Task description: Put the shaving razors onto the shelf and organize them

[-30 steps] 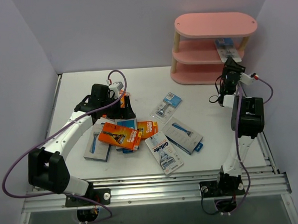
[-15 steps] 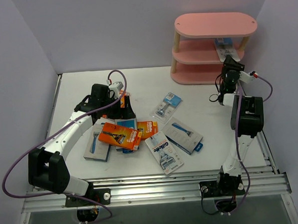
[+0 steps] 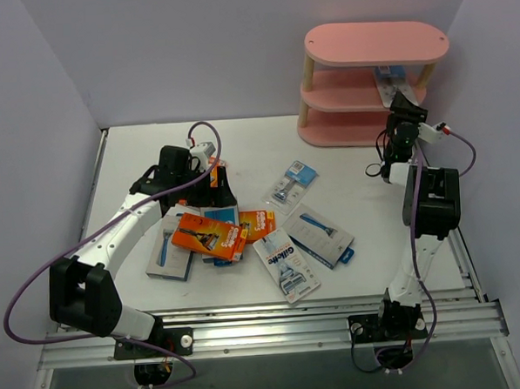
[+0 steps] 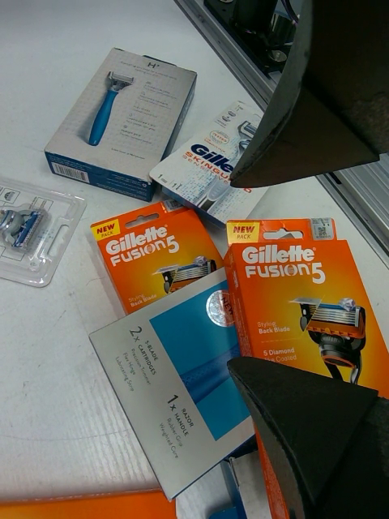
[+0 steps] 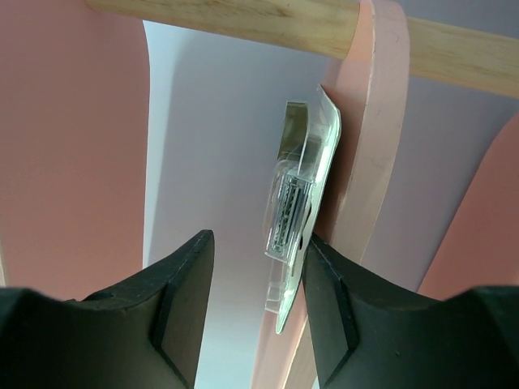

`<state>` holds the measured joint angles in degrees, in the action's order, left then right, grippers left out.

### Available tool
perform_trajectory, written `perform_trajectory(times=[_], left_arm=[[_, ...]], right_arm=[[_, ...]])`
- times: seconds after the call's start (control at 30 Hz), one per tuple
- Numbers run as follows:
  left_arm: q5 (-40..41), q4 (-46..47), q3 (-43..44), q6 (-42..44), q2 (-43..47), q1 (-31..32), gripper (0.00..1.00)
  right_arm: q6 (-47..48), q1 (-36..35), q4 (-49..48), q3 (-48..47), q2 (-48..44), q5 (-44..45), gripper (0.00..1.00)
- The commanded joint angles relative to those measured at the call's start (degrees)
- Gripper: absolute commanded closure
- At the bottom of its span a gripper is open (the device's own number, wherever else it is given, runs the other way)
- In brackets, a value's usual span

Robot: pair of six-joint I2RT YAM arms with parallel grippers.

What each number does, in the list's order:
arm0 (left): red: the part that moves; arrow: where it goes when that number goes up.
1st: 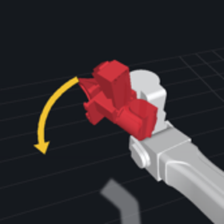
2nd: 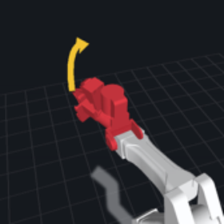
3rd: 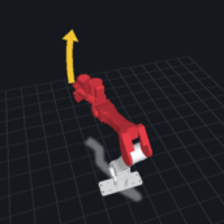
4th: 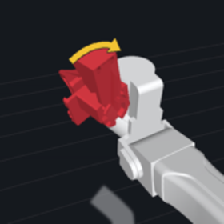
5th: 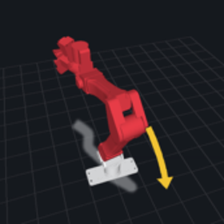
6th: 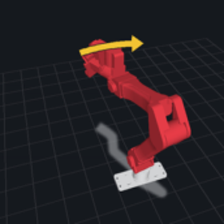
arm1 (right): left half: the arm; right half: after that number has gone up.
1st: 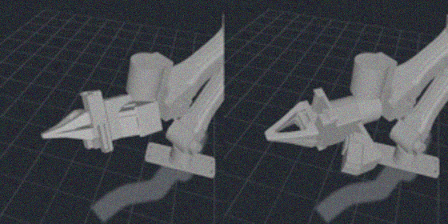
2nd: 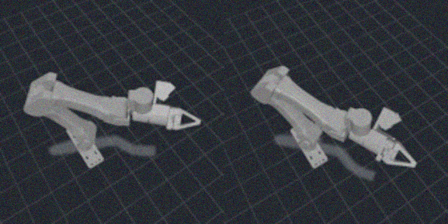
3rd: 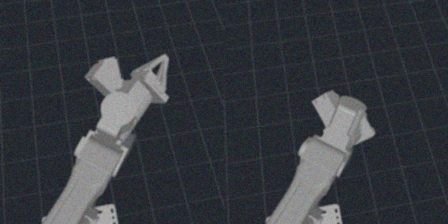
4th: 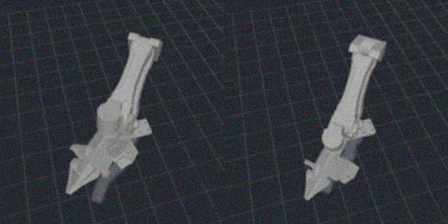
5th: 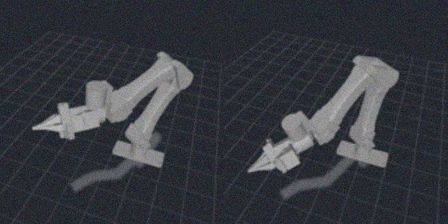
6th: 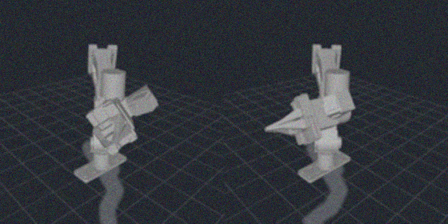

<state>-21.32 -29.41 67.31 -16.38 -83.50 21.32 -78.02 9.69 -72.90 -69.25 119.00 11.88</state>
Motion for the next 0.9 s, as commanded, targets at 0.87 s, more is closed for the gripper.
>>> perform_trajectory(times=[0.87], left_arm=[[-0.83,2.51,1.95,-0.14,1.15,0.04,0.06]], right_arm=[[4.89,2.08,17.88,-1.5,-8.43,-7.84,0.41]])
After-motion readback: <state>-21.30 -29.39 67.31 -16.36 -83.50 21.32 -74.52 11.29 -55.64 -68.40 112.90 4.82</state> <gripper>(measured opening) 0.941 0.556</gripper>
